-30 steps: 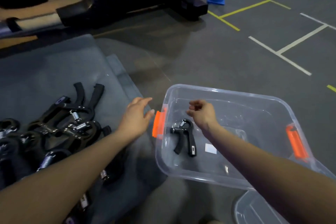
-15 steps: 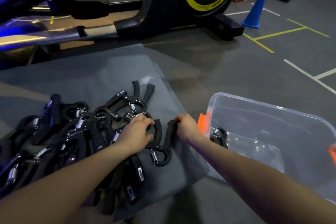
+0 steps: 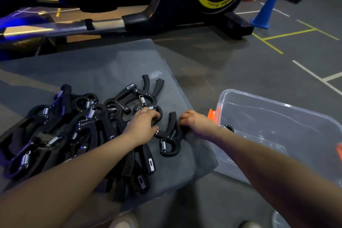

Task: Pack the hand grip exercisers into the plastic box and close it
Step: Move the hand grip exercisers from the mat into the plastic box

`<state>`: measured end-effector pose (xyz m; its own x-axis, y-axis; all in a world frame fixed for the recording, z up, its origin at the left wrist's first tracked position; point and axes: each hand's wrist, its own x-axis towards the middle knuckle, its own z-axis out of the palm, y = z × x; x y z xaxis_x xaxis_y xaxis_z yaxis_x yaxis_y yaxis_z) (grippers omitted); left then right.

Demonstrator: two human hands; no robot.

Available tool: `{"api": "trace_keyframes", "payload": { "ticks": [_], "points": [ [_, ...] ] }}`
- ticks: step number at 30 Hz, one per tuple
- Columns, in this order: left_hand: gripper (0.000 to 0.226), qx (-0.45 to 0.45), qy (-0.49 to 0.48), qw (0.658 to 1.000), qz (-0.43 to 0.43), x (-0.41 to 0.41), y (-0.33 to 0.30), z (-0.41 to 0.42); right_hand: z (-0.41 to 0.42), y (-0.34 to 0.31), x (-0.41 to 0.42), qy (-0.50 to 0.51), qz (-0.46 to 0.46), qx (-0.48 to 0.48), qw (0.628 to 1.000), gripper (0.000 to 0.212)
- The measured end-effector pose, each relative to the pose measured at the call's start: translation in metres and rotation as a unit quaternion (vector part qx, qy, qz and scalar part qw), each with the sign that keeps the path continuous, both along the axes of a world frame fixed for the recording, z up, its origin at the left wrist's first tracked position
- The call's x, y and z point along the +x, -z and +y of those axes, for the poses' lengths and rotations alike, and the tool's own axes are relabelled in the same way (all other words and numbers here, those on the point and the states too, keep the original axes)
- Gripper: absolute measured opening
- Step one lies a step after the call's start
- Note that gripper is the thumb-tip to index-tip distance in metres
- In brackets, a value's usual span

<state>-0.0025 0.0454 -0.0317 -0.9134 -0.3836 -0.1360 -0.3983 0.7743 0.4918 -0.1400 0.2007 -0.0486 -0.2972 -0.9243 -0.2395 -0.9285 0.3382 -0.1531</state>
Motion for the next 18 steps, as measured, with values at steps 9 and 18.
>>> {"api": "trace_keyframes", "payload": {
  "ticks": [9, 18],
  "points": [
    [0.044, 0.052, -0.131, 0.983, 0.117, -0.031, -0.025, 0.017, 0.042, -0.04, -0.03, 0.175, -0.098, -0.149, 0.968, 0.034],
    [0.05, 0.301, -0.075, 0.942, 0.131, -0.087, -0.023, 0.09, 0.09, -0.052, -0.031, 0.28, -0.536, -0.281, 0.745, 0.023]
  ]
}}
